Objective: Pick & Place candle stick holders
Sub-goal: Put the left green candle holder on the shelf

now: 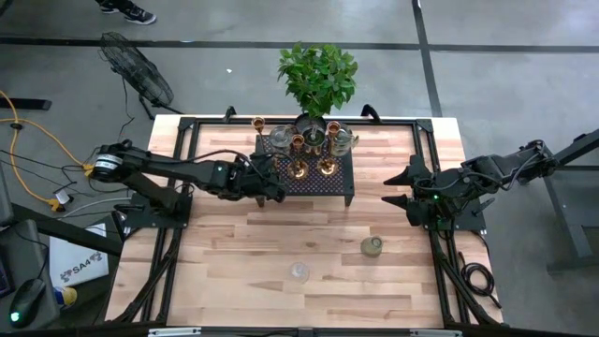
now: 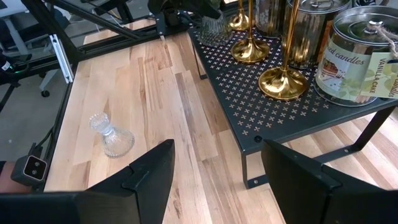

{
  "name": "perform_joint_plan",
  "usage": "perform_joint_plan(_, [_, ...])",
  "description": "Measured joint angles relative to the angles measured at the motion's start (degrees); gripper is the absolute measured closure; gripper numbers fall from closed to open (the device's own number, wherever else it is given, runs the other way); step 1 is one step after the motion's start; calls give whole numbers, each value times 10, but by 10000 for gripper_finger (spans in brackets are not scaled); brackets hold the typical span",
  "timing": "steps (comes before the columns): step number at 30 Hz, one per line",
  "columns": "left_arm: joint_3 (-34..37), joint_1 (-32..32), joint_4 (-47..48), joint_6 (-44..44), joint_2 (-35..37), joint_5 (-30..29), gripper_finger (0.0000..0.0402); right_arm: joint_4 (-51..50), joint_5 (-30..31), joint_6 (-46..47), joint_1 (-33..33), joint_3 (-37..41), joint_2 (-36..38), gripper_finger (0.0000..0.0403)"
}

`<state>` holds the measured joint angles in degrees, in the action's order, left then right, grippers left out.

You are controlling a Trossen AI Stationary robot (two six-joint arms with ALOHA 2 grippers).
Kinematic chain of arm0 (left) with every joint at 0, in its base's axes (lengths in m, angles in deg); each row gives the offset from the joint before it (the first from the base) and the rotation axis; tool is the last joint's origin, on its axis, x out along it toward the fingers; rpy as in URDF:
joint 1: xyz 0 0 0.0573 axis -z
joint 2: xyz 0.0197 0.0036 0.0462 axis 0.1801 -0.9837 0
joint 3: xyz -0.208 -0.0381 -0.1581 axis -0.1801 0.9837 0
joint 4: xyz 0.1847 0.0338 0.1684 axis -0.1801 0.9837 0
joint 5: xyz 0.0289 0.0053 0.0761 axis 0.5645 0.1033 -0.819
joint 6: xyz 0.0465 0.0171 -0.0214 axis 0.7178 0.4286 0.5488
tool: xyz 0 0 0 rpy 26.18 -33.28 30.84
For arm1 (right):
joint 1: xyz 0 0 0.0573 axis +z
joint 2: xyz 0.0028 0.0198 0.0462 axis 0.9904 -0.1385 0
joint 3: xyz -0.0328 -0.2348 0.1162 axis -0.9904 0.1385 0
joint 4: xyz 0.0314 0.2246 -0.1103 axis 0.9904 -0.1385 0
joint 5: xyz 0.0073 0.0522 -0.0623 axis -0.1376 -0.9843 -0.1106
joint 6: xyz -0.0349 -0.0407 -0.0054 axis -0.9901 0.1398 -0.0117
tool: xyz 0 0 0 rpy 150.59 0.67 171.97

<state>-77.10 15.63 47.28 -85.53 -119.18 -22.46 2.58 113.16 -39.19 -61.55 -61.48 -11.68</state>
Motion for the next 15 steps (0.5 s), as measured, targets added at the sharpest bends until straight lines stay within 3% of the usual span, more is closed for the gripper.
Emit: perform_joint_plan(15, [0,0,-17,13,-9,-3,270,0,0,0,0,0,0,170])
